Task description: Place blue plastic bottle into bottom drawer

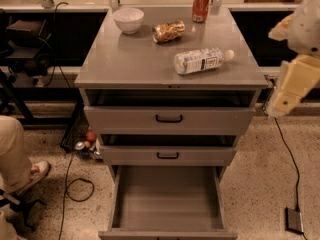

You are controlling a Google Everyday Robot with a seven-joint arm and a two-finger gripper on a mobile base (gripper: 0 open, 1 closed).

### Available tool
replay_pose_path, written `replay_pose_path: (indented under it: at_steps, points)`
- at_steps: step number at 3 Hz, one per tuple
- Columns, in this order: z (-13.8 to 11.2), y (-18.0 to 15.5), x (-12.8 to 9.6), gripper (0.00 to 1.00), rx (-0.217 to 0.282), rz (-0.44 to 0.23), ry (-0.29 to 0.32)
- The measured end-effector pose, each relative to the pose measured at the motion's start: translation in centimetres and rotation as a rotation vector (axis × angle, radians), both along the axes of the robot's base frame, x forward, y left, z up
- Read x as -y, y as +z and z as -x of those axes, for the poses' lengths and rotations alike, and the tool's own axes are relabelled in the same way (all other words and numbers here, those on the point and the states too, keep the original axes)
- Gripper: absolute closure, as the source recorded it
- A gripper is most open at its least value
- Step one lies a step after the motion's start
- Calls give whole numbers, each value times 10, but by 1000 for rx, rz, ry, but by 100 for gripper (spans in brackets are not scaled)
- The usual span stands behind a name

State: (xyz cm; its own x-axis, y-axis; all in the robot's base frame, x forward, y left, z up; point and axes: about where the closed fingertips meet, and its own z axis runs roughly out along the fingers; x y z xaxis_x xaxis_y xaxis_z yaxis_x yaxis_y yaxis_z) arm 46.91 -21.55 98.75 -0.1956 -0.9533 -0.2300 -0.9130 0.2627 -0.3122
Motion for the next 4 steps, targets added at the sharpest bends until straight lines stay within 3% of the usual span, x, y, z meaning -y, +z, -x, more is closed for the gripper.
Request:
replay_pose_path:
  at_steps: [1, 3, 4]
  points:
    - [-52, -15, 6, 0, 12, -38, 11]
    - [-154, -59, 24, 0, 46, -163, -25]
    - [-159, -62, 20, 0, 51, -163, -10]
